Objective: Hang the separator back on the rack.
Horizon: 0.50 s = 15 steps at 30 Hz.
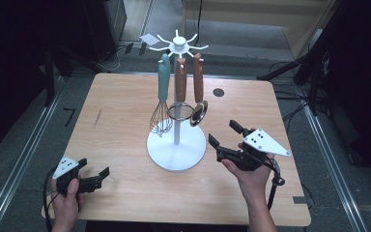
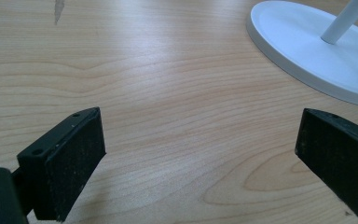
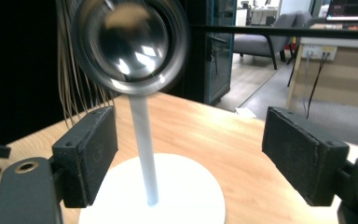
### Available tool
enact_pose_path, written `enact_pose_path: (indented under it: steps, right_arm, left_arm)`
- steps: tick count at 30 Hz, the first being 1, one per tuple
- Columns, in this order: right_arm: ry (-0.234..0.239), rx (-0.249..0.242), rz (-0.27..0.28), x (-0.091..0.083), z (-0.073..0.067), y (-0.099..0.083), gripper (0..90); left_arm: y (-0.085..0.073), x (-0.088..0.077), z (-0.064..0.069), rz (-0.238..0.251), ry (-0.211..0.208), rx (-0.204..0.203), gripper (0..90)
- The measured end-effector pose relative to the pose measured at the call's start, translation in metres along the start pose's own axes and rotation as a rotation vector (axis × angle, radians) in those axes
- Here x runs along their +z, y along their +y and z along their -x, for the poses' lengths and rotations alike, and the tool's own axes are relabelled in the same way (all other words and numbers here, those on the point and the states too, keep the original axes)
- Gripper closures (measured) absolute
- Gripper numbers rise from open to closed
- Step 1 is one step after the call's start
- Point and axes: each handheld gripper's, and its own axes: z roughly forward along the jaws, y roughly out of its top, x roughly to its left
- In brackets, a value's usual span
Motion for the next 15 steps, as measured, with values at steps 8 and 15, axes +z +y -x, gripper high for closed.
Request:
enact_pose_path:
  steps: [8, 15]
  right_arm:
    - [-0.055, 0.017, -0.042, -0.018, 0.017, -0.031, 13.5]
    - [-0.076, 0.053, -0.066, -0.033, 0.026, -0.053, 13.3]
  left_arm:
    - [0.0, 0.0, 0.0, 0.002, 0.002, -0.001, 1.7]
    - [0.0, 0.0, 0.001, 0.002, 0.003, -0.001, 1.7]
